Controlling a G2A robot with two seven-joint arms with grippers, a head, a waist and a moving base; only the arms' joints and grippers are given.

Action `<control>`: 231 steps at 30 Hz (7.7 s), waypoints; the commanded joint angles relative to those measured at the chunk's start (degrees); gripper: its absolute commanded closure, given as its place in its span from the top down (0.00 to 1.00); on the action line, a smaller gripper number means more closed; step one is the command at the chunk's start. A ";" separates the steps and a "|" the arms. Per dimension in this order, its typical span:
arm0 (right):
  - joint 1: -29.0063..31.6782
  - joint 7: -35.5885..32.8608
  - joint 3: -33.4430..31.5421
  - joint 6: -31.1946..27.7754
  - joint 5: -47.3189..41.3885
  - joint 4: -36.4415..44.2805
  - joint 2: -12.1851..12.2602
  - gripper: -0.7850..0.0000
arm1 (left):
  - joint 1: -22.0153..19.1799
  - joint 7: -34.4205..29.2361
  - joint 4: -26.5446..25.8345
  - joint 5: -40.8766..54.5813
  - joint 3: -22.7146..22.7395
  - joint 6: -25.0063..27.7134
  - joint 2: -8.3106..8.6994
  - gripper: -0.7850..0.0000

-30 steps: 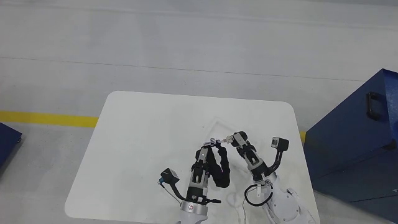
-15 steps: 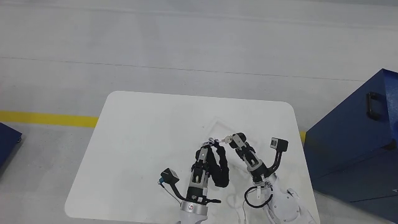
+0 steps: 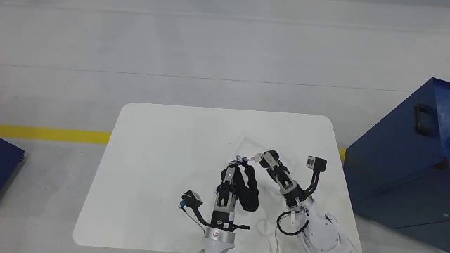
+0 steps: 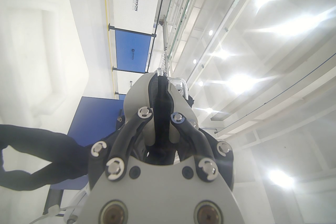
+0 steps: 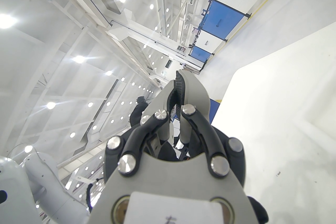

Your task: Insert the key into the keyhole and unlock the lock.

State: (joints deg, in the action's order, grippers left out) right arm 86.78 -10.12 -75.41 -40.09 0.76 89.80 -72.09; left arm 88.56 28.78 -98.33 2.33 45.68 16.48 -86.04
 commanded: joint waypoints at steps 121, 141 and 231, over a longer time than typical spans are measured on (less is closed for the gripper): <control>3.83 -11.90 -1.83 14.19 -10.53 8.46 0.86 0.00 | 0.60 -3.37 1.40 -7.14 1.90 2.02 -0.17 0.00; 4.69 -13.93 -2.72 14.25 -13.67 9.15 1.14 1.00 | 1.37 -4.54 1.65 -8.64 2.98 2.83 -0.79 0.00; -11.58 -60.00 -7.85 17.28 -32.72 -7.45 6.68 0.00 | 4.22 -35.15 -13.89 3.31 16.08 -19.61 3.23 0.00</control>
State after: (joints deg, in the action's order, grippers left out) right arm 75.21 -70.09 -83.31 -22.79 -32.03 82.31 -65.45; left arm 92.76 -6.35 -112.16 5.66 61.73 -3.09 -82.85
